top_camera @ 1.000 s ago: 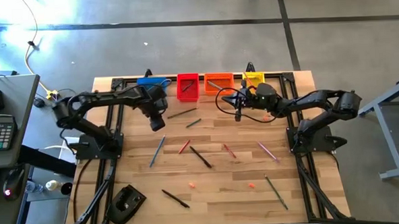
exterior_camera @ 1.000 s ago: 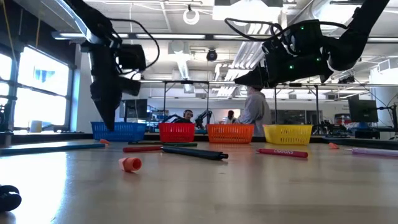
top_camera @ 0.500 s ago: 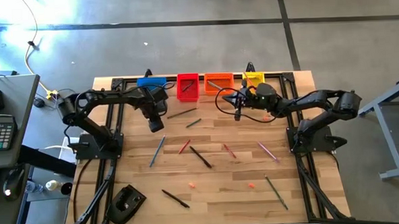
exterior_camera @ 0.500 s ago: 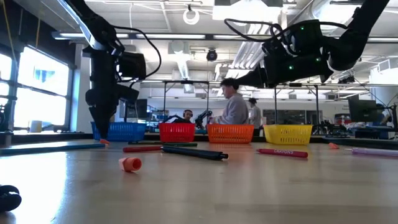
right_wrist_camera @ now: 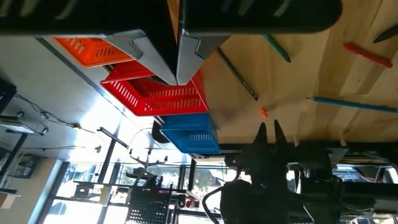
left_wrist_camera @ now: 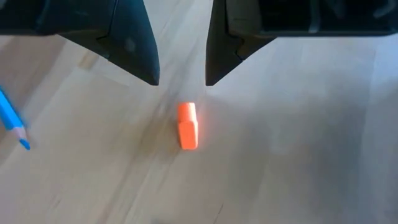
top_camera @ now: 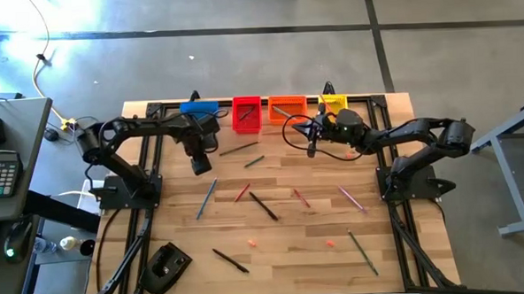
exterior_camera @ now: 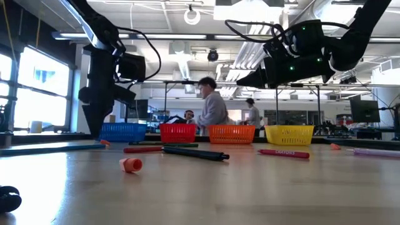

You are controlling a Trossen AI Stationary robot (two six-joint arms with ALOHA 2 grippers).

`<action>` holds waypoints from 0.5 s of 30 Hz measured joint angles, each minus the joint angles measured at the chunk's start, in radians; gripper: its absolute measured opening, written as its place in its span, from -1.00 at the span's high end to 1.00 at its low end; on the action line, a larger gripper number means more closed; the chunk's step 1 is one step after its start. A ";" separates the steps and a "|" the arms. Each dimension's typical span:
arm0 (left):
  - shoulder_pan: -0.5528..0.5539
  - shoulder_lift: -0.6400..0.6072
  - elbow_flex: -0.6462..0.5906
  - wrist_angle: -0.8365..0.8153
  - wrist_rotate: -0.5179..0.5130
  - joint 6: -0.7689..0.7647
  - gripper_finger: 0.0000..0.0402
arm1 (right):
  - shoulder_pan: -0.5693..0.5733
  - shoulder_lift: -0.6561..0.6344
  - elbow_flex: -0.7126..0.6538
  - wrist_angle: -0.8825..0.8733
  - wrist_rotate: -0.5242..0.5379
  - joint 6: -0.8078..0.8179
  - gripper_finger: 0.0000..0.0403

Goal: Sort crayons/erasers/pens/pencils in bins
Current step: Put the orange eraser into the blue bin

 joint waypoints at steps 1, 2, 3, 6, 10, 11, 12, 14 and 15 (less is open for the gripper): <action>0.008 0.010 0.011 -0.011 0.016 0.001 0.42 | 0.000 0.000 0.000 0.000 0.000 0.000 1.00; 0.017 0.022 0.023 -0.022 0.034 0.005 0.42 | 0.000 0.000 0.000 0.000 0.000 0.000 1.00; 0.024 0.035 0.033 -0.023 0.049 0.008 0.42 | 0.000 0.000 0.000 0.000 0.000 -0.001 1.00; 0.038 0.079 0.065 -0.017 0.044 0.013 0.41 | 0.000 0.000 0.000 0.000 0.000 -0.002 1.00; 0.040 0.125 0.093 -0.019 0.032 0.045 0.39 | 0.000 0.000 0.000 0.000 0.000 0.000 1.00; 0.038 0.135 0.098 -0.017 0.032 0.050 0.38 | 0.000 0.000 0.000 0.000 0.000 0.000 1.00; 0.036 0.143 0.101 -0.014 0.031 0.052 0.37 | 0.000 0.000 0.000 0.000 0.000 0.000 1.00; 0.034 0.159 0.102 -0.012 0.029 0.053 0.36 | 0.000 0.000 0.000 0.000 0.000 0.000 1.00; 0.034 0.164 0.102 -0.012 0.028 0.057 0.36 | 0.000 0.000 0.000 0.000 0.000 -0.002 1.00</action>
